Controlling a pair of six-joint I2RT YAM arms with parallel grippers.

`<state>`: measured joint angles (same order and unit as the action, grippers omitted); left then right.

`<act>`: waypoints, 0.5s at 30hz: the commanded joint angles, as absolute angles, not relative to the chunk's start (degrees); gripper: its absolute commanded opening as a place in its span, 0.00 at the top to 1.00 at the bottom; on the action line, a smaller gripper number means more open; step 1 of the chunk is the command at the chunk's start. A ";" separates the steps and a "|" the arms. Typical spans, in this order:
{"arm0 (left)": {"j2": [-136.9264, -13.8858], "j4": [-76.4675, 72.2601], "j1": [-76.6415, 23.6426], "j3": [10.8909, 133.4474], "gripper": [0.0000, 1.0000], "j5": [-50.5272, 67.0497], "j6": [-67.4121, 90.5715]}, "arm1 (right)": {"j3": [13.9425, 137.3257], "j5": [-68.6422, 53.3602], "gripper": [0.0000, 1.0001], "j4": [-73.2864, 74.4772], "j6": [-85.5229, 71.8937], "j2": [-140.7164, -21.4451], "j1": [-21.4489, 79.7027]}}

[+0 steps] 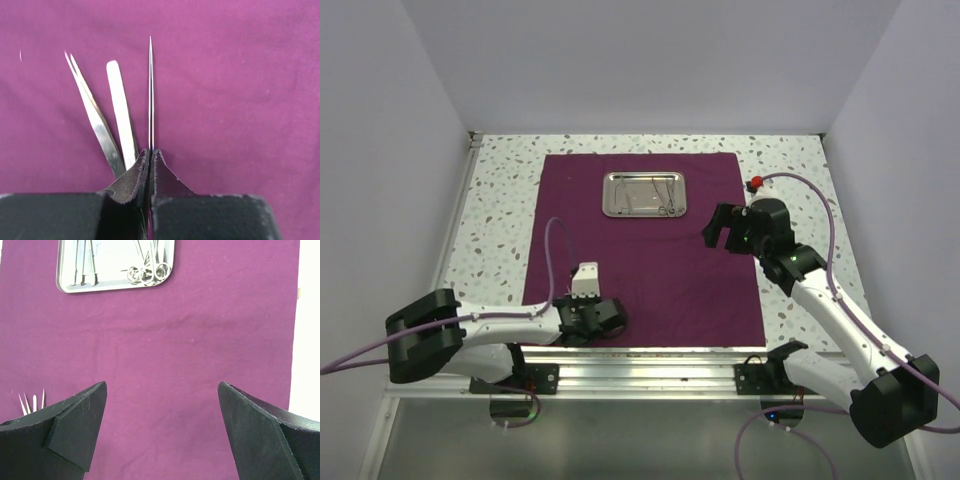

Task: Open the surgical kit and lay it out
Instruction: Place the medical item in the surgical kit.

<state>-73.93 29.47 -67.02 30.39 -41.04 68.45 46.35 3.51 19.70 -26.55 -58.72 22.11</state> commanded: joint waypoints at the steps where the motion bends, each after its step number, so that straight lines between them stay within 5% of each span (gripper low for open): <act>1: -74.09 36.11 -69.60 29.53 1.00 -41.58 80.14 | 46.32 4.39 0.04 18.28 -26.89 -57.83 22.32; 7: -73.83 43.67 -72.68 30.06 1.00 -41.04 87.01 | 46.23 4.48 0.04 18.28 -26.89 -57.83 22.32; 15: -70.85 53.34 -74.00 32.87 0.70 -42.71 92.80 | 46.23 4.48 0.03 18.37 -26.89 -57.92 22.32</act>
